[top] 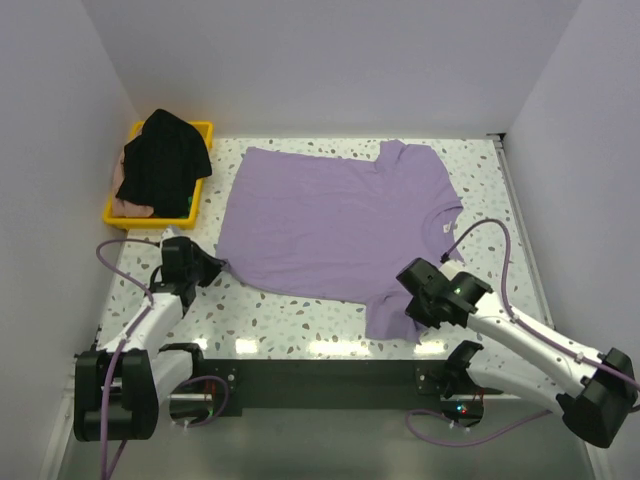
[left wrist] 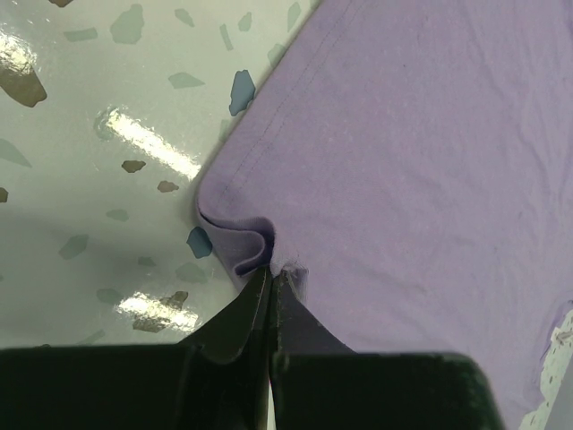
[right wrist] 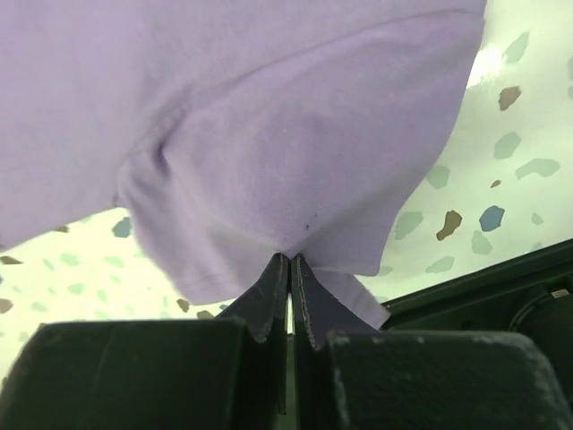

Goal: Fold and stack the t-shirts
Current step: Fold the tshirt

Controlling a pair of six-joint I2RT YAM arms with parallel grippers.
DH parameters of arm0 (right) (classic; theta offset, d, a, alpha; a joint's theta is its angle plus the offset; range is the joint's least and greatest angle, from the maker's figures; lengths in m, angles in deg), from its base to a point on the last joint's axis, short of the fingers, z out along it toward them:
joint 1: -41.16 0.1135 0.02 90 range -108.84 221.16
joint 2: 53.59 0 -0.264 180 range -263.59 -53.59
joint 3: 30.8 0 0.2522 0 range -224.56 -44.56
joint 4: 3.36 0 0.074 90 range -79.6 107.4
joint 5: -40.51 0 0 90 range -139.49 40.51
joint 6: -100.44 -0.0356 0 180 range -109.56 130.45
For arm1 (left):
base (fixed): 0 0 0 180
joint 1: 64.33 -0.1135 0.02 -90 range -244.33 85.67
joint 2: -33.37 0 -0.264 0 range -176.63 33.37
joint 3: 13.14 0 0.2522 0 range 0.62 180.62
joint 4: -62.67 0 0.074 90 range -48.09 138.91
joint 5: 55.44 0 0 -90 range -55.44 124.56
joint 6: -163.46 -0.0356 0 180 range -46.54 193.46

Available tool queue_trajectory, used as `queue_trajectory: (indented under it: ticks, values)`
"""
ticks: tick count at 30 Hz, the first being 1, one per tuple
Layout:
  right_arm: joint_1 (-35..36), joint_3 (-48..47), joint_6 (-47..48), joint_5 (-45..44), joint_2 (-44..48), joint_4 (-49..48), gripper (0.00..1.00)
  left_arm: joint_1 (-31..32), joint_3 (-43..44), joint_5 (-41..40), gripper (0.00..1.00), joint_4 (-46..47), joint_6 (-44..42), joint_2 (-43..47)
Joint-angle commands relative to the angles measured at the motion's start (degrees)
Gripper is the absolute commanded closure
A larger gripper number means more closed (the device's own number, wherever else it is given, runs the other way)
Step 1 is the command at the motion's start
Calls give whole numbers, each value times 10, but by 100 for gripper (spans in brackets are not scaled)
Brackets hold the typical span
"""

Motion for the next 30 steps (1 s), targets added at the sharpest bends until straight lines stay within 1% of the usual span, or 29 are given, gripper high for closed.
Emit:
queue_trajectory:
  ticks: [1, 3, 8, 11, 12, 13, 14, 15, 16, 18, 19, 23, 27, 30]
  values:
    - [1, -45, 4, -80, 16, 65, 100, -5, 38, -12, 100, -10, -17, 3]
    - [0, -67, 14, -103, 11, 68, 100, -5, 52, -20, 100, -17, -21, -4]
    - [-2, -127, 84, -149, -22, 46, 100, -5, 77, -29, 100, -32, -26, -35]
    - [-15, -156, 128, -166, -46, 23, 100, -5, 95, -31, 100, -36, -27, -58]
    - [-31, -162, 139, -166, -53, 16, 100, -5, 104, -31, 100, -38, -25, -63]
    - [-42, -167, 164, -162, -66, -2, 100, -5, 110, -30, 100, -39, -25, -74]
    - [-56, -171, 181, -141, -71, -15, 100, -5, 115, -30, 100, -40, -24, -79]
    - [-90, -171, 198, -124, -76, -29, 100, -5, 126, -29, 100, -42, -23, -84]
    - [-109, -170, 227, -109, -80, -43, 100, -5, 132, -29, 100, -43, -22, -94]
    - [-154, -161, 251, -67, -92, -86, 100, -4, 148, -30, 100, -45, -20, -104]
    - [-165, -161, 270, -56, -97, -107, 100, -4, 154, -32, 100, -49, -21, -113]
    - [-193, -178, 303, -37, -134, -135, 100, -4, 183, -39, 100, -53, -19, -136]
    - [-227, -189, 331, 2, -166, -172, 100, -4, 206, -41, 100, -54, -17, -162]
    - [-243, -198, 347, 5, -182, -188, 100, -4, 228, -41, 100, -59, -17, -180]
